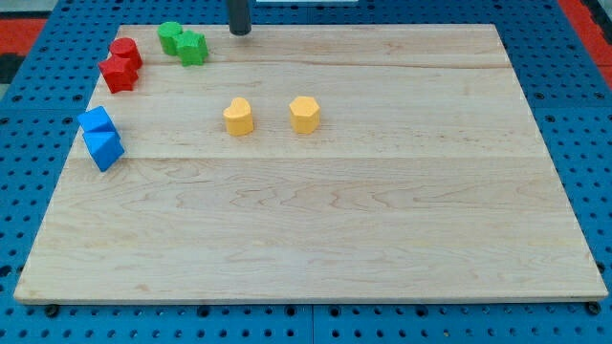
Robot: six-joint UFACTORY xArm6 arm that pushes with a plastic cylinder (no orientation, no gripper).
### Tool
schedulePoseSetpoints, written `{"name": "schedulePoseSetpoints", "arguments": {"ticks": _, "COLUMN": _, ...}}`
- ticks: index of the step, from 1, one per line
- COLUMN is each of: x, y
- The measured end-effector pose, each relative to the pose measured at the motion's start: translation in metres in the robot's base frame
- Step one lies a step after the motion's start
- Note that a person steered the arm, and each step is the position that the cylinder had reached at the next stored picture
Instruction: Separate the green circle from the green star
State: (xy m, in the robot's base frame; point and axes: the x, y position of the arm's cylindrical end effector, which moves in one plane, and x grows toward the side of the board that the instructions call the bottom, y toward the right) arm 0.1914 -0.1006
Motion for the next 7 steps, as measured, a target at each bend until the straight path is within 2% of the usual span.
{"name": "schedulePoseSetpoints", "arguments": {"ticks": 3, "x": 0.0, "y": -0.1}}
{"name": "schedulePoseSetpoints", "arguments": {"ticks": 7, "x": 0.009, "y": -0.113}}
